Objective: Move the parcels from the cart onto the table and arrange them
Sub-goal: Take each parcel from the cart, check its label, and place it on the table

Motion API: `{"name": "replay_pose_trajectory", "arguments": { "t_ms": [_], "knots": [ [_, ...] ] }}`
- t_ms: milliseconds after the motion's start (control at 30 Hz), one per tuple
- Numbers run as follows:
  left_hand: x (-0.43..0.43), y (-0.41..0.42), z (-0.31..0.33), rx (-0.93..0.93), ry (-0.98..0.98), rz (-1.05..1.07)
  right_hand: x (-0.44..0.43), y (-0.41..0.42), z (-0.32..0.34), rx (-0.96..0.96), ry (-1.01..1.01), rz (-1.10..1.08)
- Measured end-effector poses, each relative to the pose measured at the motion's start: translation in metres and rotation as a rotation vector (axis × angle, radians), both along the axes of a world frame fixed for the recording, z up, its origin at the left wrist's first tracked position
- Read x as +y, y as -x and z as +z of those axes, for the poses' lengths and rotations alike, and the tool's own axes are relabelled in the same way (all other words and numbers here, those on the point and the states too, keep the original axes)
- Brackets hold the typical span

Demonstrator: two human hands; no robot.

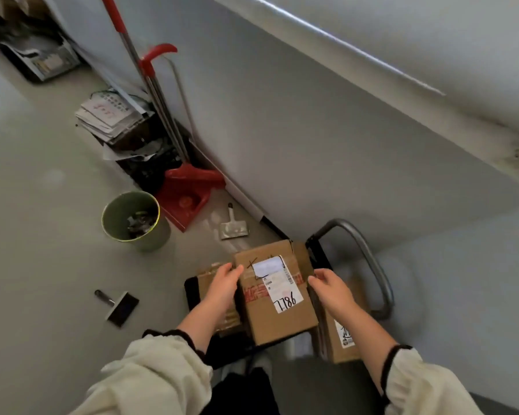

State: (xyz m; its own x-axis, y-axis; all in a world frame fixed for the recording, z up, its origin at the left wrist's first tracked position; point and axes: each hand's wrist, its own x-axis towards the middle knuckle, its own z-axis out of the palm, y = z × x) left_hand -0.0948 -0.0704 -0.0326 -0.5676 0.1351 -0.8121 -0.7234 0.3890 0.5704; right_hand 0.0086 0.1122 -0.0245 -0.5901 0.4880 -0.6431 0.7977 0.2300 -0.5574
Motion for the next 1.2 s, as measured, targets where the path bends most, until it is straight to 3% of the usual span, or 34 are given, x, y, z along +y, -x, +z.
{"name": "replay_pose_trajectory", "arguments": {
  "t_ms": [133,267,467,633,800,967,1067,1200],
  "knots": [
    [0.0,-0.01,-0.052,-0.128,0.019,0.035,0.002,0.007,-0.053,-0.036,-0.019,0.079],
    [-0.005,-0.025,-0.092,-0.203,0.048,0.006,0.004,0.016,-0.092,-0.095,0.105,0.053],
    [0.0,-0.033,-0.111,-0.126,0.002,-0.043,0.004,0.019,-0.121,-0.129,0.122,-0.004],
    [0.001,-0.029,-0.1,-0.058,0.007,-0.026,0.001,0.021,-0.101,-0.053,0.073,0.028],
    [0.0,-0.016,-0.039,0.098,-0.024,-0.087,0.0,0.02,-0.034,0.078,-0.019,0.065],
    [-0.007,0.005,0.05,0.385,-0.096,-0.146,0.003,0.021,0.064,0.341,-0.037,0.019],
    [-0.011,0.017,0.115,0.576,-0.153,-0.137,0.003,0.026,0.119,0.527,0.08,-0.125],
    [-0.018,0.023,0.215,0.841,-0.18,-0.222,0.004,0.033,0.189,0.783,0.419,-0.312]
  ]
}}
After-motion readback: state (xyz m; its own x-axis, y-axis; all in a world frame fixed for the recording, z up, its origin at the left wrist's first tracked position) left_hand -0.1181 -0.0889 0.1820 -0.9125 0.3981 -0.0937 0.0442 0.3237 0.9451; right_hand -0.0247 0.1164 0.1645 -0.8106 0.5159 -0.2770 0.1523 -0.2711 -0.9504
